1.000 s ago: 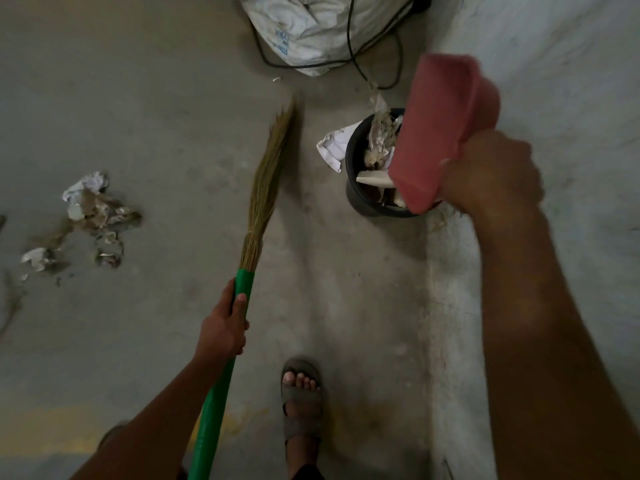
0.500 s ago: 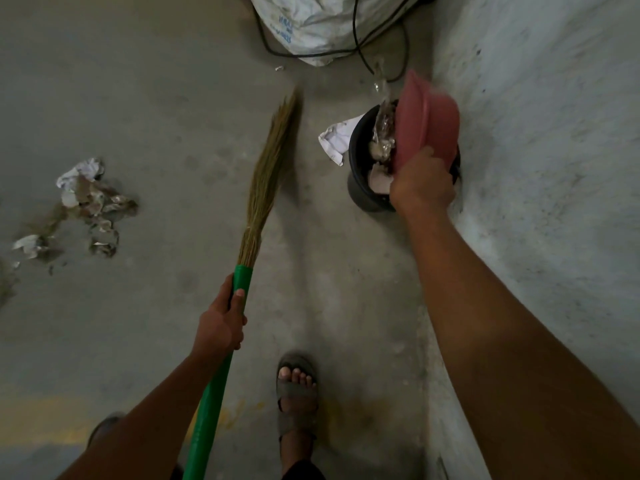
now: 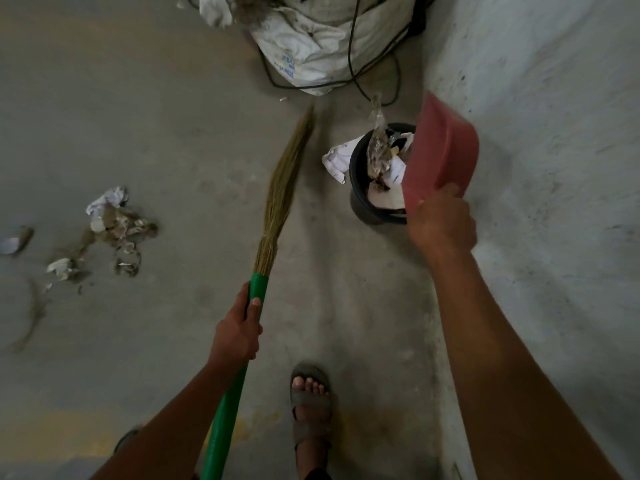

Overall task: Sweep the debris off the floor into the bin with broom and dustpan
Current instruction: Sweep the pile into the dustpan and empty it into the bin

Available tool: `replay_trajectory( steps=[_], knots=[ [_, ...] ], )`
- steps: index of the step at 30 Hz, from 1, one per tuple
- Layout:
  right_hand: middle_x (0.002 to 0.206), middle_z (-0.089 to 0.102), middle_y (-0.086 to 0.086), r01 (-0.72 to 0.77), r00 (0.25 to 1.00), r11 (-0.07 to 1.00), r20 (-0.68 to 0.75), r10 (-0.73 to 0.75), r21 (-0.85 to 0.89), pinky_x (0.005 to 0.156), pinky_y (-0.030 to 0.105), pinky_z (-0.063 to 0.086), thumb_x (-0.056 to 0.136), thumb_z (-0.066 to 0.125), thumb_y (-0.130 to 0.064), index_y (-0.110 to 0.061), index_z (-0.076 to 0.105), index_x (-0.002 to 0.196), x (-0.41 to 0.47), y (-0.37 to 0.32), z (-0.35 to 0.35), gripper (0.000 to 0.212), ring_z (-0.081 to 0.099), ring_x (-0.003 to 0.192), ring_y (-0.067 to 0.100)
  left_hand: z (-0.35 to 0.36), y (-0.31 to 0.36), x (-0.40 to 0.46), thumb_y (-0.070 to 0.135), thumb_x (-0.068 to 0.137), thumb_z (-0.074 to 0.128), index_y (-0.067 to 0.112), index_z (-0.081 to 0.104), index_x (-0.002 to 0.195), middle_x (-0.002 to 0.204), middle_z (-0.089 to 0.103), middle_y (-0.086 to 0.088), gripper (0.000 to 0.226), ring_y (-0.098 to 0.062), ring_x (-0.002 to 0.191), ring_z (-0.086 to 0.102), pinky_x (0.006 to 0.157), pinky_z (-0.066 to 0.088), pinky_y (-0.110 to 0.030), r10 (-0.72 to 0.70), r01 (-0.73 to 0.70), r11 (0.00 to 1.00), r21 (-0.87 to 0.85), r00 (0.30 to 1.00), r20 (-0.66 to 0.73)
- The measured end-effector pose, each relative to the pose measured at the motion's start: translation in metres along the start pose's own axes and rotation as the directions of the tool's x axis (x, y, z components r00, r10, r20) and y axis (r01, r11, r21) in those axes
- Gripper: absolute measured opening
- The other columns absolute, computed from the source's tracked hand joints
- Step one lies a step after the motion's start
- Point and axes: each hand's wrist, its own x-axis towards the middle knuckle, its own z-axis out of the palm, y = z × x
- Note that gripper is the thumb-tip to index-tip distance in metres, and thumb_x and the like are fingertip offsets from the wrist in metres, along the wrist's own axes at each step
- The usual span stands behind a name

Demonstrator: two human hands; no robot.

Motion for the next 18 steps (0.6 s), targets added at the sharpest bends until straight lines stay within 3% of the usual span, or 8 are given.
replay_trajectory(
  steps=[2,5,7,10,13,18],
  knots=[
    [0.139,0.057,0.021,-0.006,0.999,0.998,-0.039,0.009,0.064,0.086,0.044,0.044,0.107,0.054,-0.028,-0.004,0.037,0.148,-0.008,0.002,-0.006,0.051,0.060,0.122,0.044,-0.001,-0.002,-0.002,0.050,0.110,0.040,0.044,0.026,0.164,0.085,0.068,-0.014,0.055,-0.022,0.055,0.061,0.046,0.053,-0.032,-0.008,0.008,1.000,-0.005,1.000,-0.007],
    [0.128,0.063,0.015,0.030,0.998,0.955,-0.059,-0.013,0.296,0.081,0.043,0.051,0.111,0.045,-0.029,-0.006,0.034,0.150,-0.006,-0.005,-0.003,0.047,0.066,0.106,0.036,-0.001,-0.007,-0.002,0.049,0.111,0.040,0.044,0.027,0.163,0.085,0.068,-0.014,0.055,-0.023,0.055,0.062,0.046,0.053,-0.033,-0.018,0.018,1.000,-0.004,1.000,-0.008],
    [0.130,0.064,0.017,0.063,0.998,0.914,-0.042,-0.050,0.400,0.090,0.049,0.057,0.110,0.045,-0.022,-0.004,0.031,0.151,0.004,-0.015,0.007,0.047,0.067,0.110,0.036,-0.001,-0.011,-0.001,0.049,0.110,0.040,0.045,0.028,0.163,0.085,0.068,-0.014,0.054,-0.023,0.055,0.062,0.045,0.053,-0.033,-0.013,0.013,1.000,-0.004,1.000,-0.010],
    [0.145,0.055,0.026,0.062,0.996,0.929,0.044,-0.083,0.366,0.103,0.048,0.052,0.108,0.049,-0.023,0.002,0.018,0.155,0.018,-0.027,0.030,0.061,0.060,0.126,0.043,0.004,-0.019,0.002,0.048,0.111,0.040,0.044,0.028,0.163,0.084,0.068,-0.014,0.054,-0.023,0.055,0.062,0.045,0.052,-0.032,-0.016,0.016,1.000,-0.001,1.000,-0.017],
    [0.151,0.050,0.025,0.040,0.990,0.960,0.121,-0.076,0.276,0.097,0.042,0.045,0.110,0.049,-0.025,0.003,0.013,0.157,0.029,-0.024,0.055,0.065,0.055,0.133,0.043,0.013,-0.026,0.005,0.047,0.111,0.040,0.043,0.028,0.164,0.084,0.068,-0.014,0.054,-0.023,0.055,0.061,0.045,0.051,-0.031,-0.028,0.027,1.000,-0.015,0.999,-0.021],
    [0.153,0.047,0.025,0.073,0.973,0.995,0.213,-0.085,0.065,0.104,0.048,0.046,0.105,0.053,-0.009,-0.002,0.007,0.158,0.051,-0.001,0.094,0.070,0.055,0.134,0.044,0.029,-0.037,0.012,0.049,0.111,0.039,0.045,0.026,0.164,0.087,0.068,-0.014,0.054,-0.022,0.057,0.062,0.047,0.053,-0.031,-0.064,0.064,0.998,-0.024,0.998,-0.011]
  ],
)
